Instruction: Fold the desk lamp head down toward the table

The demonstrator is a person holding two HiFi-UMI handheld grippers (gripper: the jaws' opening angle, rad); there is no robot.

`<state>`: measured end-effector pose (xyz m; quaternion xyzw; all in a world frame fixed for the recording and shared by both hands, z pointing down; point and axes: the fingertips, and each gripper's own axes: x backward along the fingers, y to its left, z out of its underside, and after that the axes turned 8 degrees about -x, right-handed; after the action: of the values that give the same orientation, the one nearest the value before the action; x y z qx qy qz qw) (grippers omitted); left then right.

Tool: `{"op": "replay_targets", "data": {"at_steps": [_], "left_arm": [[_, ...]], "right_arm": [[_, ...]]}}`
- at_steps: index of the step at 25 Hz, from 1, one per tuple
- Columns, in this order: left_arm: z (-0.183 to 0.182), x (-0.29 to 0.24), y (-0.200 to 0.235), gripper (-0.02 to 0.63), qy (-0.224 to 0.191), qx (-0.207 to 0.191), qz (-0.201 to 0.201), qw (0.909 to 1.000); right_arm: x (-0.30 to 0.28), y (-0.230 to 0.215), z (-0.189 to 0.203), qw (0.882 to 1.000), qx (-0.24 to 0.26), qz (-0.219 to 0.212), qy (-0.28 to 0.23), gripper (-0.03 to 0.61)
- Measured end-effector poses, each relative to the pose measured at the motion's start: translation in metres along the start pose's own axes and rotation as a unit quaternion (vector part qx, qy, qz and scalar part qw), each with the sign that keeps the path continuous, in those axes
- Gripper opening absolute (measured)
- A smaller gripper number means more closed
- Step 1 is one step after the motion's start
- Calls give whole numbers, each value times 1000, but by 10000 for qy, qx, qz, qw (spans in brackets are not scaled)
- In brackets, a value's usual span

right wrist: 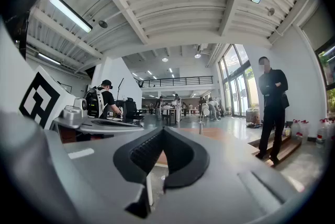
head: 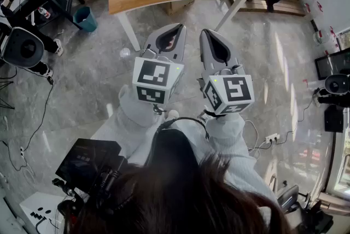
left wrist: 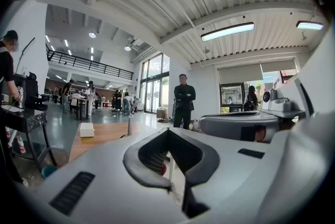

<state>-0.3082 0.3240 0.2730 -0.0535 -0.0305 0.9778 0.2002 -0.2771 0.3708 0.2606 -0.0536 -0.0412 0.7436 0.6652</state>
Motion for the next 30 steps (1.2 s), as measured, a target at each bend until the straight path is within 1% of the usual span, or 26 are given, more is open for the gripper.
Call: {"op": "replay_targets", "data": {"at_steps": [8, 12, 15, 18, 21, 24, 27, 30], "left_arm": [[4, -10, 2, 0, 55, -16, -28, 10000], [10, -23, -1, 0, 215, -64, 36, 9997], [11, -29, 3, 0, 284, 12, 46, 9996], [21, -41, 9, 0, 426, 95, 16, 9990], [32, -75, 19, 0, 531, 277, 40, 9982], [43, -118, 35, 0, 675, 384, 223, 9967], [50, -162, 63, 0, 756, 465, 323, 9955], [42, -215, 99, 0, 712, 488, 372, 9956]], "right_arm": [[-6, -8, 0, 10000, -37, -50, 66, 0], [-7, -19, 4, 9999, -56, -46, 107, 0], [-8, -27, 4, 9999, -66, 44, 137, 0], [-15, -42, 12, 9996, -191, 98, 196, 2], [-39, -73, 25, 9991, -204, 123, 350, 1], [-75, -104, 32, 9989, -209, 149, 397, 0], [-120, -127, 38, 9986, -214, 143, 456, 1], [-175, -153, 32, 9986, -133, 153, 490, 0]]}}
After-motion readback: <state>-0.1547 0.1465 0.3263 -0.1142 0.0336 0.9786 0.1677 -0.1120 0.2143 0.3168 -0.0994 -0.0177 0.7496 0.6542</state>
